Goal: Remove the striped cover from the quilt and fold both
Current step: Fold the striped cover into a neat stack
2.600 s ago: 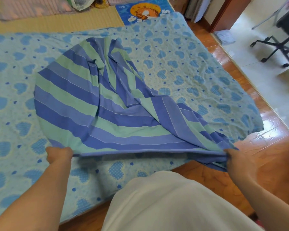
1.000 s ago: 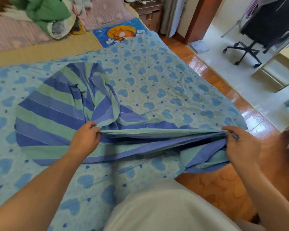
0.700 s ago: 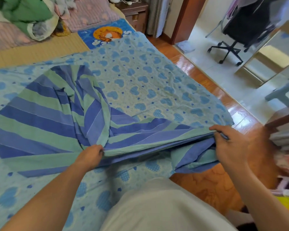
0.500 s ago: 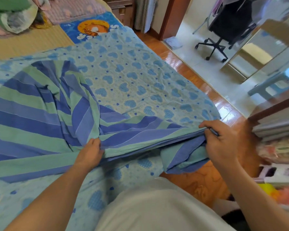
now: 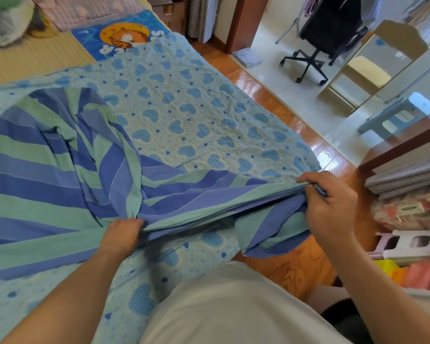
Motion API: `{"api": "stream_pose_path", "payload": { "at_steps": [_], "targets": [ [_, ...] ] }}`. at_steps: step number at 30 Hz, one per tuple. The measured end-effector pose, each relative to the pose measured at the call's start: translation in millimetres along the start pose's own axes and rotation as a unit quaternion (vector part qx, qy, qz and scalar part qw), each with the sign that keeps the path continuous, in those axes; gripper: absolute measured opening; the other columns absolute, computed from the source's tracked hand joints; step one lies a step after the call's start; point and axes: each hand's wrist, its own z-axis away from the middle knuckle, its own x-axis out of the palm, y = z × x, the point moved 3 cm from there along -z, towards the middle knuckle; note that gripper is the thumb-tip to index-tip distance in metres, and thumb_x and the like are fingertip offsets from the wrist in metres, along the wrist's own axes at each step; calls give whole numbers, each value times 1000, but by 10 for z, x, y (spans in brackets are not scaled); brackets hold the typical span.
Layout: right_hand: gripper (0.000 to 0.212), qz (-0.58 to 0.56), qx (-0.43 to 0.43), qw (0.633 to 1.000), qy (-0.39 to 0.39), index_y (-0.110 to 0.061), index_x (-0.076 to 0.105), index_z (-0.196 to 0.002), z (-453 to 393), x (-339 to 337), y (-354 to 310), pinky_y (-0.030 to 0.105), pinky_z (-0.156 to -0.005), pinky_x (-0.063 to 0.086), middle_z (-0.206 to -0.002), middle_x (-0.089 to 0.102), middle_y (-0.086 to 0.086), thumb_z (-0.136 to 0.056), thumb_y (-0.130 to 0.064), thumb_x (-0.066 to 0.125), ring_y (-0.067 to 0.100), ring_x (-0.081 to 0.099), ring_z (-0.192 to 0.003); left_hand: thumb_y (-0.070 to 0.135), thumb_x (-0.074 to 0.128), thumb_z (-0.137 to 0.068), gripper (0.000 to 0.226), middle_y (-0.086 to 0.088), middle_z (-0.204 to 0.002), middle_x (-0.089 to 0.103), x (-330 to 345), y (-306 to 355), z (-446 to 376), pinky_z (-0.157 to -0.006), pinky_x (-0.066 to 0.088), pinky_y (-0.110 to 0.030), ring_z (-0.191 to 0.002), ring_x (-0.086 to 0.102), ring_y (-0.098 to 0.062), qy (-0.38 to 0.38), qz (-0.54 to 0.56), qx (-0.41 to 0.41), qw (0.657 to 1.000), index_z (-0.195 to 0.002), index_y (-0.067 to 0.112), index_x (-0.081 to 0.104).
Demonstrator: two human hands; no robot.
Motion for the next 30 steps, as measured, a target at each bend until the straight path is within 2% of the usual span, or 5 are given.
{"api": "stream_pose_path", "payload": {
  "at_steps": [8, 13, 21, 26, 30],
  "targets": [
    [28, 27, 39, 998, 50, -5, 73, -95, -15, -34, 190, 19, -83, 49, -92, 67, -1, -82, 11, 54, 4, 62, -87, 26, 48, -93, 38, 13, -116, 66, -87, -506, -59, -115, 21, -41, -119, 54, -13, -27, -100, -1, 995, -124, 46, 55],
    [31, 69, 136, 988, 31, -13, 74, -103, -43, 114, 363, 8, -86, 42, -99, 65, -9, -88, 3, 52, 10, 61, -98, 18, 46, -95, 36, 4, -103, 69, -618, -862, 78, -97, 44, -35, -102, 64, -19, -29, -102, -88, 991, -120, 40, 60],
    [33, 40, 182, 982, 32, -24, 74, -106, -440, 413, 269, 22, -90, 43, -107, 70, -7, -89, -9, 50, 9, 60, -101, 32, 34, -93, 14, -21, -88, 60, -3079, -1728, -389, -58, 39, -48, -78, 58, -49, 499, 148, -252, 816, -95, 20, 41],
    [33, 7, 181, 983, 14, -28, 72, -98, -390, 260, 332, 26, -92, 48, -102, 70, -2, -83, -11, 49, 11, 62, -96, -5, 60, -80, 35, -25, -82, 56, -2078, -1331, -132, -48, 42, -45, -59, 58, -44, 278, -43, -8, 960, -103, 12, 41],
    [35, 8, 172, 985, -5, -35, 69, -87, -286, 218, 335, 19, -82, 47, -86, 69, -14, -84, -4, 53, 6, 61, -86, 13, 49, -95, 27, -9, -114, 59, -1032, -1211, 36, -70, 48, -41, -94, 62, -32, 56, -100, 60, 992, -120, 20, 56]
  ]
}}
